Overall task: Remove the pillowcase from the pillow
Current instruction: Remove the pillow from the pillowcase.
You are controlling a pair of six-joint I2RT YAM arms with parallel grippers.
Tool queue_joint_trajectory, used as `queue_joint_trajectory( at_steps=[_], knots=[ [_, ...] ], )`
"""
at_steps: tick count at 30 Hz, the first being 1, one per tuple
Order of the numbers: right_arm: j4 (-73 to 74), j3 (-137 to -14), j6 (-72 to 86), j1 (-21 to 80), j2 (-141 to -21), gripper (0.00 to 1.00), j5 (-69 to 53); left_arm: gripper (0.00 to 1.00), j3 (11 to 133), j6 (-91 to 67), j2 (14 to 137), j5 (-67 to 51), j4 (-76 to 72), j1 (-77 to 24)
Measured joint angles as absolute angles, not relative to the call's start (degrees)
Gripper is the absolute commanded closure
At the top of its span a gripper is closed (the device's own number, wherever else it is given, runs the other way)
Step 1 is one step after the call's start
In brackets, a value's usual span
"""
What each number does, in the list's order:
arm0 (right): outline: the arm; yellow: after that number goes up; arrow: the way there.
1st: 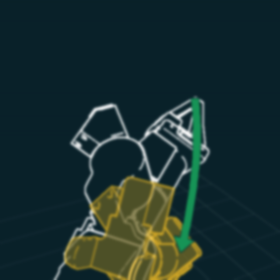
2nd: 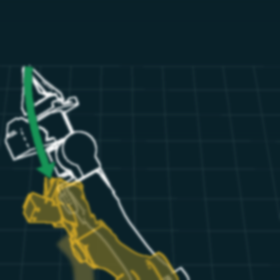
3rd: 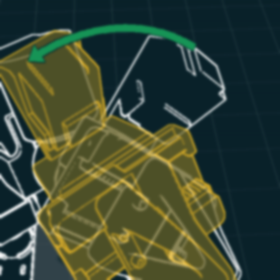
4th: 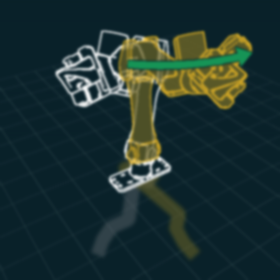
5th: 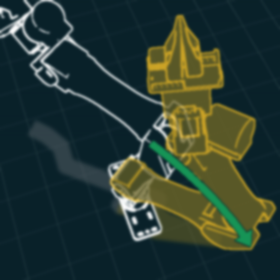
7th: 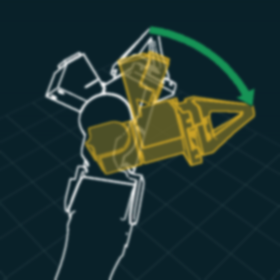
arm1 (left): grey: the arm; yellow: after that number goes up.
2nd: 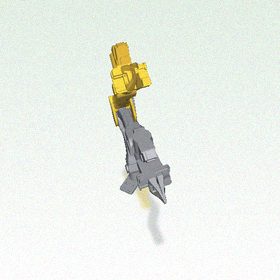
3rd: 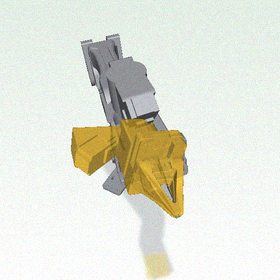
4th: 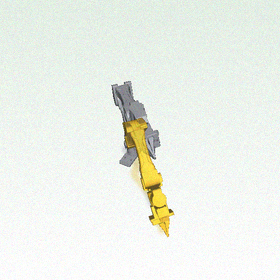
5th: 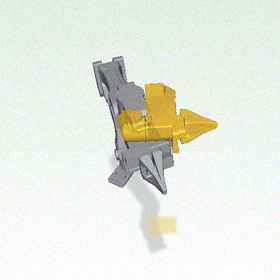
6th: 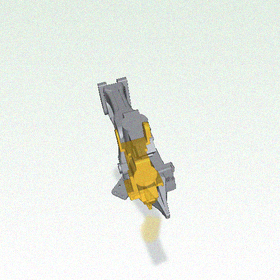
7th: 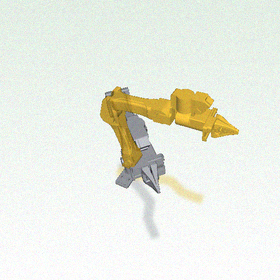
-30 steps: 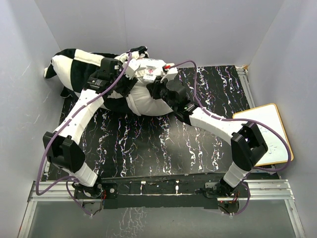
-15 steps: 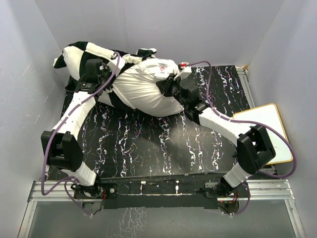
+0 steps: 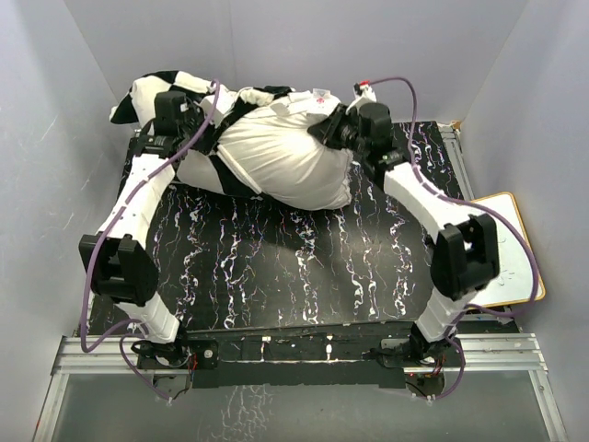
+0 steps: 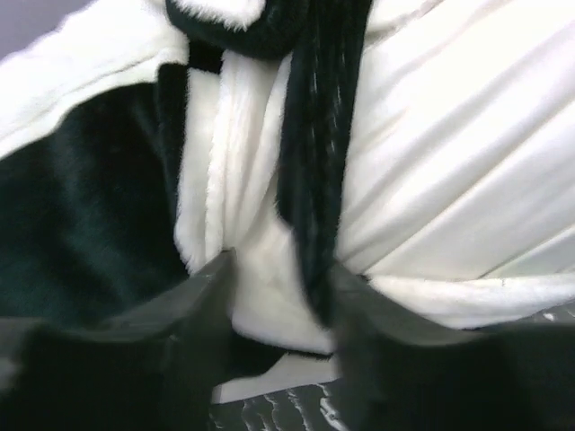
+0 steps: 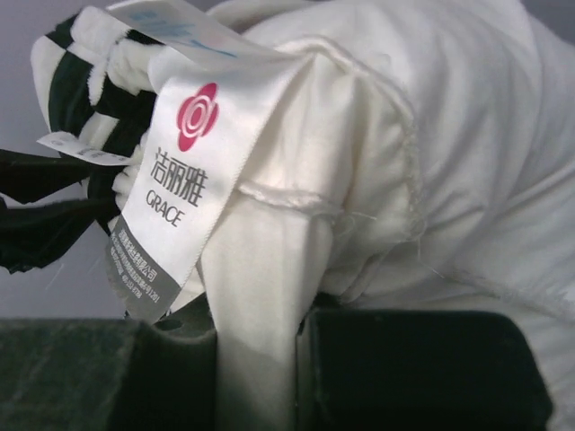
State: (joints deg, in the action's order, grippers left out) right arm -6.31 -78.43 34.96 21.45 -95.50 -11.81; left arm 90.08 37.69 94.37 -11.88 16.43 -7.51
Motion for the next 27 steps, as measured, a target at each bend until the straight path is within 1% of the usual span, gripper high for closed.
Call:
queue_joint_trajectory(
  at_steps=[1,2,4,6,8,11,14,15,16,17,18,19,20,21,24,27],
  knots=[
    [-3.3,-82.7,35.2,20.5,-97.8,0.92,-13.1,0.09,93.2,37.5,95.5,-12.1,18.7,-7.5],
    [-0.7,-87.2,35.5,19.5,-100.5,0.92,-14.3,0.04,96.3,37.0,96.7,-12.0,20.7,-7.5],
    [3.1,-93.9,36.2,17.4,-105.3,0.92,-15.8,0.03,101.4,36.7,98.2,-10.9,23.2,-8.3],
    [4.7,-96.4,37.0,15.7,-108.2,0.92,-16.0,0.03,103.0,37.3,98.0,-10.1,25.3,-9.7],
    [5.8,-97.6,37.7,14.4,-110.1,0.92,-15.8,0.03,102.8,39.4,97.1,-9.9,27.7,-13.6],
    [8.6,-101.8,38.0,13.5,-113.0,0.91,-14.9,0.03,97.3,44.0,94.4,-9.6,28.8,-23.6],
    [10.7,-105.9,37.6,13.3,-115.9,0.74,-14.0,0.03,89.5,47.0,92.4,-9.0,29.4,-33.4],
    [11.0,-106.4,37.4,13.3,-116.5,0.65,-13.5,0.03,87.3,47.1,92.4,-8.8,29.3,-35.4],
    [11.2,-106.5,37.2,13.4,-116.8,0.59,-12.9,0.03,85.5,46.8,92.4,-8.2,28.8,-36.3],
    [11.3,-106.3,36.8,13.4,-117.0,0.43,-12.2,0.03,83.5,46.1,92.5,-7.3,28.2,-36.8],
    [11.1,-105.8,36.3,13.4,-117.0,0.31,-11.6,0.03,81.7,45.2,92.7,-5.8,27.0,-36.7],
    [10.3,-104.7,35.8,13.3,-116.7,0.16,-11.0,0.03,80.1,44.1,93.0,-3.9,25.5,-36.3],
    [9.3,-103.2,35.5,13.2,-116.1,0.03,-10.3,0.03,78.7,42.9,93.4,-1.9,23.1,-35.8],
    [7.6,-100.3,34.7,13.0,-114.7,0.02,-9.9,0.03,77.6,41.7,93.8,-0.1,21.0,-35.2],
    [0.6,-88.4,33.9,11.7,-107.6,0.02,-10.2,0.03,74.3,35.9,94.6,4.4,14.1,-32.8],
    [-3.4,-78.4,33.3,10.4,-98.8,0.02,-11.7,0.03,74.1,28.2,95.5,5.1,11.1,-28.9]
  ],
)
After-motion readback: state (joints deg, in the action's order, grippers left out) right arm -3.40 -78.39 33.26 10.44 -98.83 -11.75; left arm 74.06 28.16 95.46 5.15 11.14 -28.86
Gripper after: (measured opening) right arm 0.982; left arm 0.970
